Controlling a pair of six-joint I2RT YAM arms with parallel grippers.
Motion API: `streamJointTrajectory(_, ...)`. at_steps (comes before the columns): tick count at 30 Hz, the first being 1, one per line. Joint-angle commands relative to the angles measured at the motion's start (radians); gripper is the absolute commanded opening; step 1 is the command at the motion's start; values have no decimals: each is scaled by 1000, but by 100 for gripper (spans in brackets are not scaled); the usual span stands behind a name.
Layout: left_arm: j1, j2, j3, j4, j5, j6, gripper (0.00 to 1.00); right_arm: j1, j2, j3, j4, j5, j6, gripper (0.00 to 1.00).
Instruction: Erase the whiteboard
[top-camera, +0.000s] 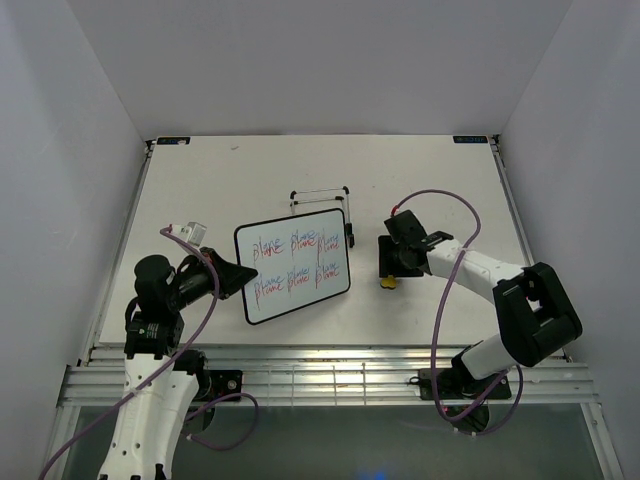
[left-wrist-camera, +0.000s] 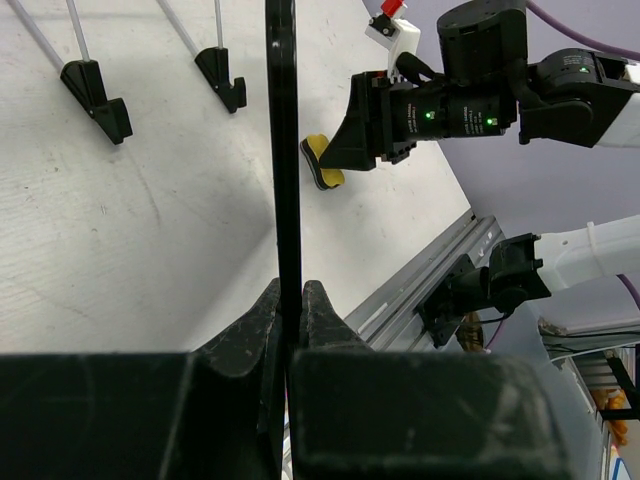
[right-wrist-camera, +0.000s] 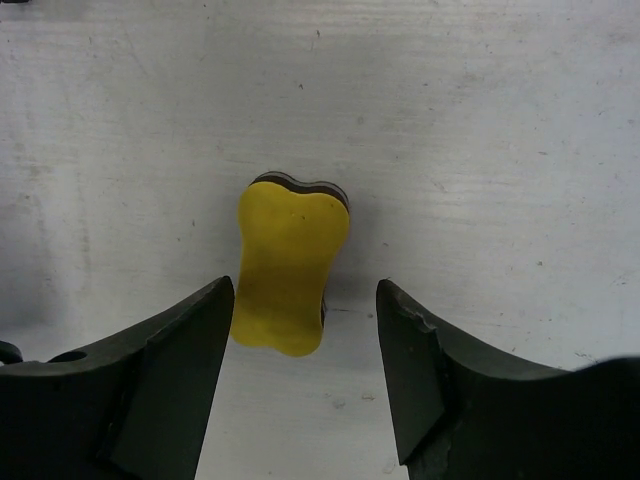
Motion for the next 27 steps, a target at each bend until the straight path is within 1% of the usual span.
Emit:
streamJointTrajectory(1, 1, -17, 36, 70, 32, -4, 0, 4, 17, 43, 54, 33, 20, 64)
streamJointTrajectory(4, -1, -17, 33, 75, 38, -4, 0, 7, 29, 44, 64, 31, 23, 58)
streamJointTrajectory(9, -1, -22, 31, 84, 53, -4, 0, 9, 43, 32, 77, 31, 27, 56)
streamJointTrajectory(10, -1, -23, 31, 84, 58, -6, 0, 9, 46, 32, 81, 30, 27, 54)
streamJointTrajectory(17, -1, -28, 25, 96, 76, -6, 0, 16, 22, 26, 86, 28, 61, 55)
streamJointTrajectory(21, -2, -28, 24, 101, 84, -7, 0, 16, 8, 20, 75, 92, 109, 57)
streamJointTrajectory(27, -4, -40, 22, 106, 88, -9, 0, 18, 14, 9, 77, 137, 150, 57)
